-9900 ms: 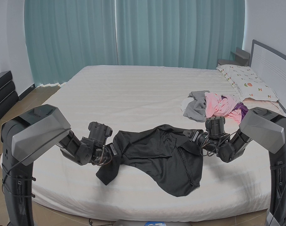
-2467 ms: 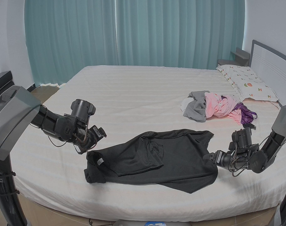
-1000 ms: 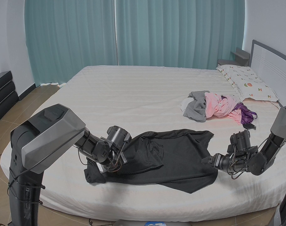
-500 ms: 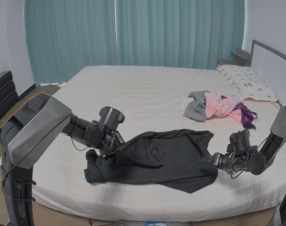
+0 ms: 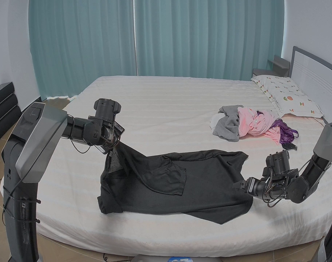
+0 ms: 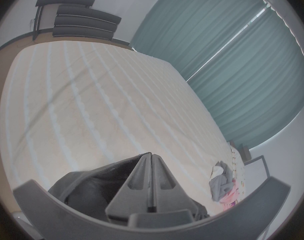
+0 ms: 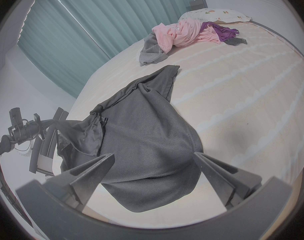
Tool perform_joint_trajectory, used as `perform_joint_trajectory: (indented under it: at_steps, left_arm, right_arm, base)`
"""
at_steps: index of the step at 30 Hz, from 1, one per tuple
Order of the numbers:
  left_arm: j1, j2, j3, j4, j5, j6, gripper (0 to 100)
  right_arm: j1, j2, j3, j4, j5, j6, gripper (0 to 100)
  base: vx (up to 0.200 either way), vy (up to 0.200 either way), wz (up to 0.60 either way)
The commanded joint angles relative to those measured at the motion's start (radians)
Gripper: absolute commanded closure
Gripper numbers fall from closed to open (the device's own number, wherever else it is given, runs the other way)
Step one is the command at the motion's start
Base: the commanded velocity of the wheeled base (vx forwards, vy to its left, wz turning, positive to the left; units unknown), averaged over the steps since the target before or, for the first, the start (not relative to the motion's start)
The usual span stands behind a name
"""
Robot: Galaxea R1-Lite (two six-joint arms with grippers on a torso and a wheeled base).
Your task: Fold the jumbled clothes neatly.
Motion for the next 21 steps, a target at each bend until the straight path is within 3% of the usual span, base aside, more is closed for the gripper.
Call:
perform_joint_trajectory:
  at_steps: [1,12,13,21]
  left_arm:
    - [0.068,0.083,-0.080,-0.026,0.003,-0.026,100]
    - [0.119,0.144,-0.080,-0.023,-0.012,-0.035,100]
    - [0.120,0.146,-0.080,-0.023,-0.012,-0.035,0]
    - [0.120,0.132,-0.059,-0.024,-0.012,-0.036,0]
  right_arm:
    - [0.003,0.007,0.001,-0.001,0.000,-0.001,0]
    - [0.005,0.009,0.007,-0.001,0.000,0.001,0]
    - [0.005,0.009,0.007,-0.001,0.000,0.001,0]
    - [0.005,0.009,0.007,-0.002,0.000,0.001,0]
  base:
    - [0.000,0.000,0.00]
    - [0.000,0.000,0.00]
    - [0.000,0.000,0.00]
    - [0.000,0.000,0.00]
